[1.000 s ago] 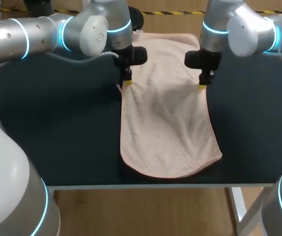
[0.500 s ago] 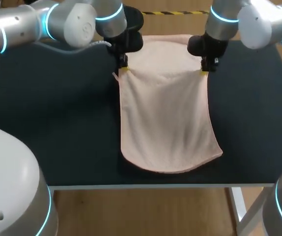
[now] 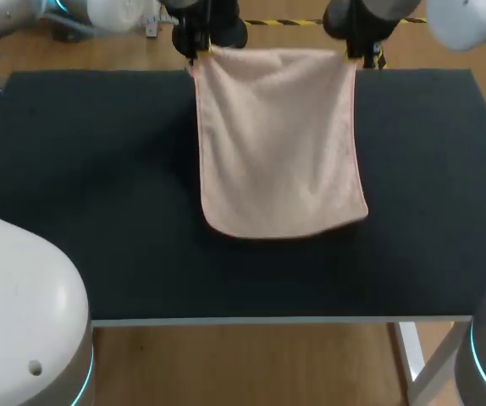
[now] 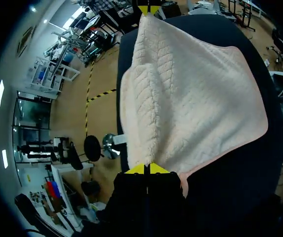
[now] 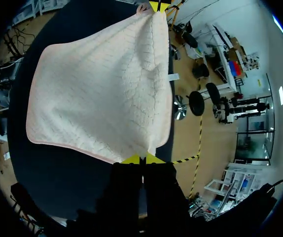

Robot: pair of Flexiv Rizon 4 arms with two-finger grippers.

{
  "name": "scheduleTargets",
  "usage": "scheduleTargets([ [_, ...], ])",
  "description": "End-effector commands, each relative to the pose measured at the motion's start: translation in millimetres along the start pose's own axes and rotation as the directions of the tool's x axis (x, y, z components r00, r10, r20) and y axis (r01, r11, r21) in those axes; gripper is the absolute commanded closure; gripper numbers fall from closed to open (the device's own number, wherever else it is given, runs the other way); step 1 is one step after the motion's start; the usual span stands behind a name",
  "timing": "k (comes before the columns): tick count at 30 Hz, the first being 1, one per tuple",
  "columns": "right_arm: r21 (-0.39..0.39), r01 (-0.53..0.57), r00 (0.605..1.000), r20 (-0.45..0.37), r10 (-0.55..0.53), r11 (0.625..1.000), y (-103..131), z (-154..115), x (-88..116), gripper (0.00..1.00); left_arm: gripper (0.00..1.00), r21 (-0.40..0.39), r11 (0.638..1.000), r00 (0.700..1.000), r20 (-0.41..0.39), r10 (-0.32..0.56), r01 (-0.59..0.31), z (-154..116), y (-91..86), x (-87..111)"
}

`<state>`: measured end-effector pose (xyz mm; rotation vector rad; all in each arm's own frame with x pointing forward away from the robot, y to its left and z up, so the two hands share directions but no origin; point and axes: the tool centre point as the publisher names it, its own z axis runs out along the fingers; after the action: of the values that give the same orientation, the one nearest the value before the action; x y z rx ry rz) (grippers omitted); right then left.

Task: Fold the towel

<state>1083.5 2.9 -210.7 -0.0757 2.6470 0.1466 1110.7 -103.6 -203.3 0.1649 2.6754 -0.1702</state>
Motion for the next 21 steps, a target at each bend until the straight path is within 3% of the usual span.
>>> scheduleTargets([
  [1,0.018,0.018,0.995,0.096,-0.020,1.000,-2,-82,-15,1.00,1.00,-0.028,0.999,0.999,0.038,0.016,-0.015,-66,-4.0,-23.4],
  [7,0.036,0.039,0.973,0.227,-0.046,0.999,2,-119,-61,1.00,1.00,-0.076,0.996,0.986,0.156,0.055,-0.044,-112,-8.1,-62.9],
  [12,0.046,0.038,0.949,0.311,-0.050,0.998,8,-141,-91,1.00,1.00,-0.087,0.995,0.978,0.197,0.067,-0.051,-134,-3.0,-102.5],
  [15,0.042,0.029,0.933,0.357,-0.043,0.999,10,-151,-106,1.00,1.00,-0.111,0.993,0.974,0.216,0.072,-0.049,-144,0.2,-123.4],
  [21,0.021,0.005,0.912,0.410,-0.013,1.000,10,-155,-122,1.00,1.00,-0.142,0.986,0.961,0.250,0.121,-0.087,-155,-3.8,-143.0],
])
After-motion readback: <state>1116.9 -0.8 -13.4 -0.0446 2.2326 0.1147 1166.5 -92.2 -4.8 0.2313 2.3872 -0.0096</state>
